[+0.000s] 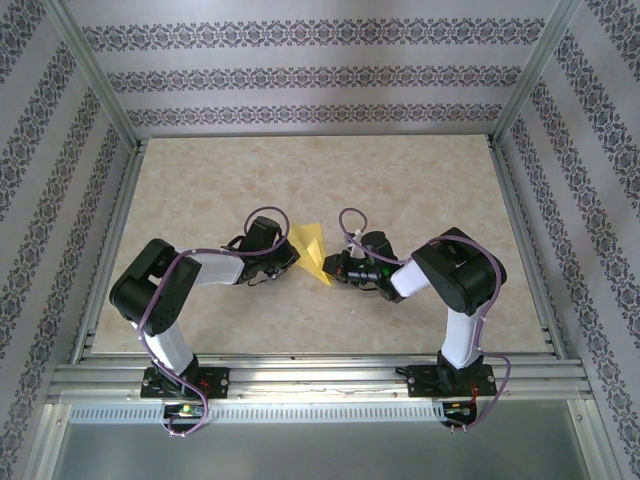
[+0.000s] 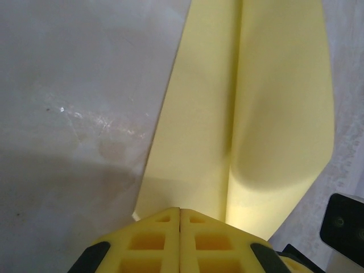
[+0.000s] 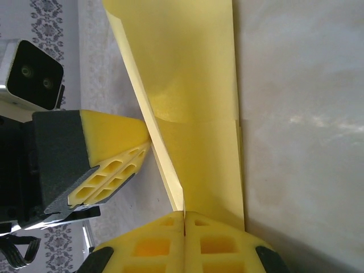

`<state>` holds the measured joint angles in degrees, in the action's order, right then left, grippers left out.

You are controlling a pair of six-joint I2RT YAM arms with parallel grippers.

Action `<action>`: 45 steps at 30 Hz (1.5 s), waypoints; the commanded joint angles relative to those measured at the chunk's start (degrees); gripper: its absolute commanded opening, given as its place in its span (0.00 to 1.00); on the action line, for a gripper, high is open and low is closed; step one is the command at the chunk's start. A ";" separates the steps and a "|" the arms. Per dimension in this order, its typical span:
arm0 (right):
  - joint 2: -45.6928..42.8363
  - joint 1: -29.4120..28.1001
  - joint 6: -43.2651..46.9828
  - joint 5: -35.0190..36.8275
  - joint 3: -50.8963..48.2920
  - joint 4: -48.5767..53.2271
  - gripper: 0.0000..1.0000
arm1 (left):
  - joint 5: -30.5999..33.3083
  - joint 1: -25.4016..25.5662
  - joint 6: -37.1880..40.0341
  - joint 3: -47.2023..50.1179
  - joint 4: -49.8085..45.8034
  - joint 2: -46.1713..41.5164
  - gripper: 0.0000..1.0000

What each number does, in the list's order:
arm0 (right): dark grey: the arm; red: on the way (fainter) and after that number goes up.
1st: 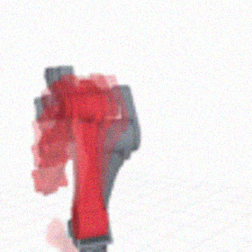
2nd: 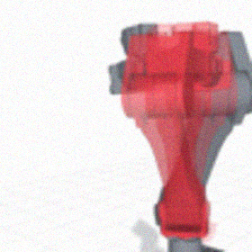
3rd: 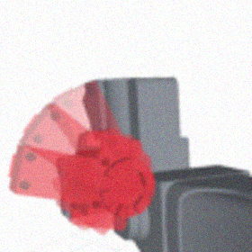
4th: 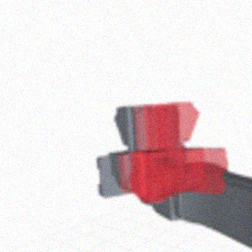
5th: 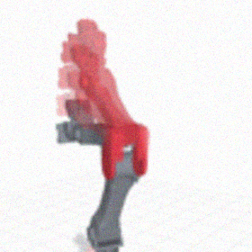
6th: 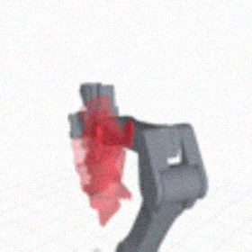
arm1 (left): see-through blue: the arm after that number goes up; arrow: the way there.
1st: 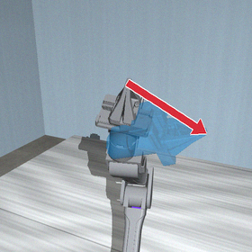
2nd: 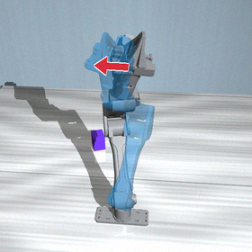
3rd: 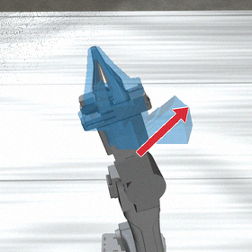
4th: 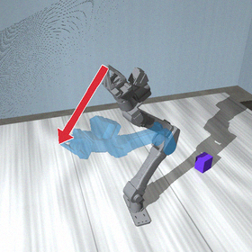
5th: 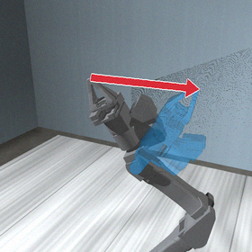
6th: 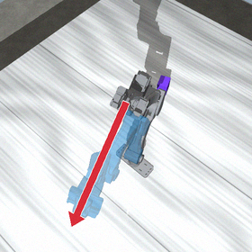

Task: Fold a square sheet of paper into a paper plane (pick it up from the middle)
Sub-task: Fourth fold the wing at the center of the table.

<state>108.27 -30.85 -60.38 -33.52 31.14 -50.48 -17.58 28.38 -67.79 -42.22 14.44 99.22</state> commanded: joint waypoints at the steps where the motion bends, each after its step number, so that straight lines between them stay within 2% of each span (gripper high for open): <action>1: -0.25 0.88 -1.07 1.83 -1.08 -1.44 0.00 | -0.19 -0.74 -0.55 0.26 -1.05 1.19 0.07; 11: 0.00 0.97 -1.58 2.41 -2.65 -4.15 0.00 | -0.42 -0.59 0.27 -0.27 -0.25 -1.31 0.06; 17: 1.15 1.06 -1.63 1.61 -2.72 -4.80 0.00 | -0.72 -0.42 4.45 -7.29 -7.87 -2.36 0.06; 22: 1.07 1.10 -1.41 1.79 -2.75 -4.96 0.00 | -2.32 -0.59 2.73 -9.35 -10.70 1.88 0.02; 32: 0.90 1.15 -2.05 2.33 -3.42 -5.67 0.00 | -3.20 -0.61 1.73 -8.54 -9.05 6.12 0.00; 45: -0.16 1.12 -2.71 4.16 -4.63 -6.44 0.00 | -1.45 -0.60 1.39 -5.68 -8.54 4.45 0.00</action>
<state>108.38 -30.48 -62.76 -31.38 27.92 -56.42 -20.12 28.38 -66.26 -49.63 8.62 104.20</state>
